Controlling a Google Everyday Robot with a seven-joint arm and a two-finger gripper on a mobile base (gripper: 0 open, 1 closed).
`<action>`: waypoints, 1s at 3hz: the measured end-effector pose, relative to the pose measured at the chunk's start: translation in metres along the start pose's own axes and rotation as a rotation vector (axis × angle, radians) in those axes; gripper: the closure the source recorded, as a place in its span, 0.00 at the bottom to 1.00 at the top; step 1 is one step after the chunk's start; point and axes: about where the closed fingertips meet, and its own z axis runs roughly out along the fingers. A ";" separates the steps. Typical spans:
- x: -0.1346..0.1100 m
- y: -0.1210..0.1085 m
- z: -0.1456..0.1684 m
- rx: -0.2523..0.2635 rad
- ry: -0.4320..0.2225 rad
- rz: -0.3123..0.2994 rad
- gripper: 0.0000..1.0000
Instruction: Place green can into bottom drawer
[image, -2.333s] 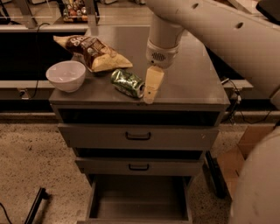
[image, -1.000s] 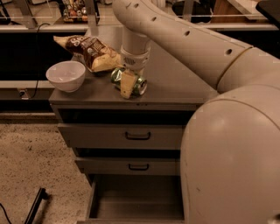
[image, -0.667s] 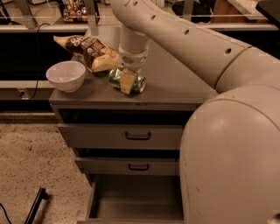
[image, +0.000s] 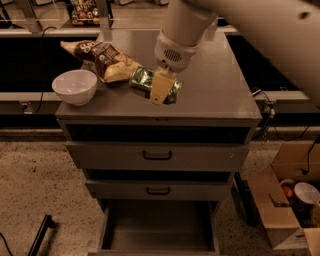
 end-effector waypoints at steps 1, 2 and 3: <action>0.057 0.051 -0.045 0.069 -0.017 0.078 1.00; 0.137 0.102 -0.057 0.089 0.018 0.147 1.00; 0.187 0.124 -0.041 0.056 0.075 0.220 1.00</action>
Offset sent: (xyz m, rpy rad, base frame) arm -0.2766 -0.2737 -0.1199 -0.1830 0.1953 -0.3671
